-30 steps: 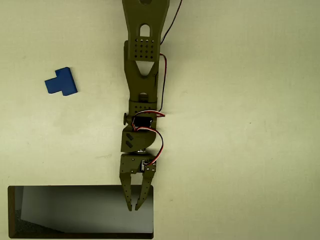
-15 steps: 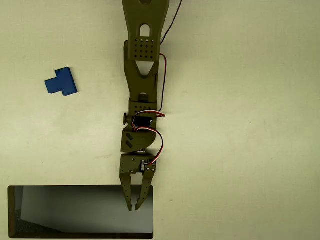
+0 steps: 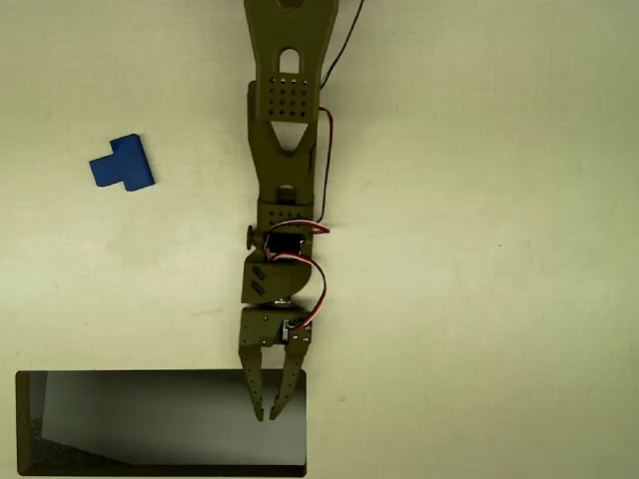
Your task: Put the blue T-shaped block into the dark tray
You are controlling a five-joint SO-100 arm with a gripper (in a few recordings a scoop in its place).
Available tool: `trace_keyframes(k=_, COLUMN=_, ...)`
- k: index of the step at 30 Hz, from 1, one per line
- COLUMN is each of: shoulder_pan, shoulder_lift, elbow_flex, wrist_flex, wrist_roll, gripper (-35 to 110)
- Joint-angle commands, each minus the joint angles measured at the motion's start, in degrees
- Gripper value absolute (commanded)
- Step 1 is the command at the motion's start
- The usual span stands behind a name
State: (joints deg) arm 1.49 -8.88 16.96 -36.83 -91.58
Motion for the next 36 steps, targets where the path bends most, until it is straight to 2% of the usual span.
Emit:
trace_keyframes(k=1, shoulder_pan=-0.4, shoulder_lift=-0.1, elbow_flex=0.1, wrist_flex=-1.1, wrist_roll=-0.9, gripper=0)
trace_keyframes(k=3, shoulder_pan=-0.7, shoulder_lift=-0.1, elbow_flex=-0.5, wrist_flex=0.0, wrist_roll=-0.5, gripper=0)
trace_keyframes(k=6, shoulder_pan=-1.1, shoulder_lift=0.2, elbow_flex=0.2, wrist_flex=-4.8, wrist_roll=5.8, gripper=0)
trace_keyframes(k=8, shoulder_pan=-1.1, shoulder_lift=3.4, elbow_flex=-0.1, wrist_flex=-2.3, wrist_roll=9.1, gripper=0)
trace_keyframes(k=11, shoulder_pan=-0.7, shoulder_lift=14.9, elbow_flex=1.3, wrist_flex=13.4, wrist_roll=13.5, gripper=0)
trace_keyframes(k=14, shoulder_pan=0.2, shoulder_lift=30.0, elbow_flex=3.2, wrist_flex=36.1, wrist_roll=17.6, gripper=0)
trace_keyframes(k=18, shoulder_pan=2.3, shoulder_lift=51.5, elbow_flex=9.8, wrist_flex=65.3, wrist_roll=17.5, gripper=0)
trace_keyframes(k=22, shoulder_pan=4.0, shoulder_lift=70.1, elbow_flex=25.3, wrist_flex=82.4, wrist_roll=14.0, gripper=0)
trace_keyframes(k=26, shoulder_pan=6.0, shoulder_lift=86.6, elbow_flex=46.2, wrist_flex=93.5, wrist_roll=9.1, gripper=0)
trace_keyframes(k=31, shoulder_pan=11.3, shoulder_lift=104.9, elbow_flex=77.5, wrist_flex=94.2, wrist_roll=-6.1, gripper=0)
trace_keyframes(k=36, shoulder_pan=15.9, shoulder_lift=116.8, elbow_flex=95.1, wrist_flex=94.4, wrist_roll=-20.7, gripper=0)
